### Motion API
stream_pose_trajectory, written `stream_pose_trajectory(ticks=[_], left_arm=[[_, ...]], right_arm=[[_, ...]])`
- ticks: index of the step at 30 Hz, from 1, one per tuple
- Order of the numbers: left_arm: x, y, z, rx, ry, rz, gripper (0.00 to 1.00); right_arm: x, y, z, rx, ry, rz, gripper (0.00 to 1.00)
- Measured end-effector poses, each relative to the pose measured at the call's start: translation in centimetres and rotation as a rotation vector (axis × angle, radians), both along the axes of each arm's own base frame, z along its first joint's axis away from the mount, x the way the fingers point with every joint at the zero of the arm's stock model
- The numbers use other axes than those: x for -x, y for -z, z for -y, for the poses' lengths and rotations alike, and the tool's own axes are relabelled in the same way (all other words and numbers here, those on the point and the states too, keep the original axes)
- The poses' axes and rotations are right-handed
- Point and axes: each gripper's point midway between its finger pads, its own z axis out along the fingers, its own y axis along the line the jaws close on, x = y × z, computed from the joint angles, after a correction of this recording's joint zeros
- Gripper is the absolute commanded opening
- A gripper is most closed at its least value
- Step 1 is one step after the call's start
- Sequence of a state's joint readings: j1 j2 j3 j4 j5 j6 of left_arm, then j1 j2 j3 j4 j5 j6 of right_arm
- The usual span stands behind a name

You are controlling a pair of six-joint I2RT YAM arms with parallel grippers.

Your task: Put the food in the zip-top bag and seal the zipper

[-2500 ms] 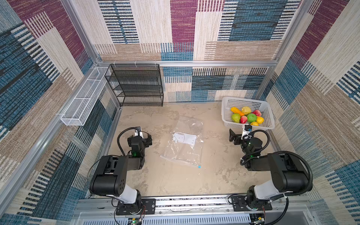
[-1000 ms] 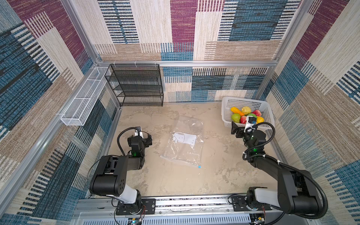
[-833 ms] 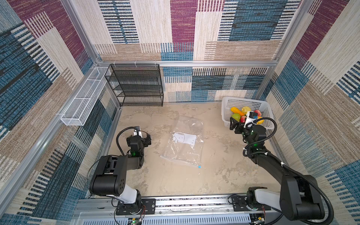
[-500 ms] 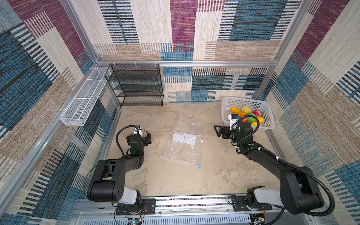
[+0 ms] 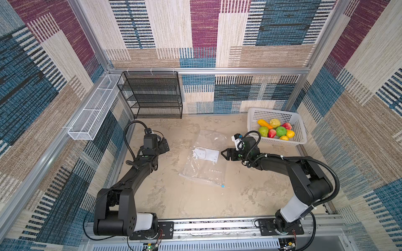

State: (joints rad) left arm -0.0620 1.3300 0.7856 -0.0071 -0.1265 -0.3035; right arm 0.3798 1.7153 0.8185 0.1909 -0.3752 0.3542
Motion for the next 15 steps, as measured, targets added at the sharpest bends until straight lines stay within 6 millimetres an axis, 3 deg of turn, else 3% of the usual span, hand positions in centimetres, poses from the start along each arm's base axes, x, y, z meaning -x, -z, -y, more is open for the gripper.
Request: stream_pose_trajectory(ticks=[3,8,15], left_arm=[[1.9,-0.6,3.5,0.069,0.116,-0.012,0.96],[5.9,-0.3,8.6,0.131,0.275,-0.059,0.94],[10.2,1.9,13.6,0.146,0.431,-0.188,0.93]], right_arm=[[-0.6,1.6,0.1,0.024,0.013,-0.028,0.76],[-2.1,2.5,-0.8,0.020,0.003,-0.039,0.55],[-6.9,1.2,-5.3,-0.032,-0.080,0.021,0.50]])
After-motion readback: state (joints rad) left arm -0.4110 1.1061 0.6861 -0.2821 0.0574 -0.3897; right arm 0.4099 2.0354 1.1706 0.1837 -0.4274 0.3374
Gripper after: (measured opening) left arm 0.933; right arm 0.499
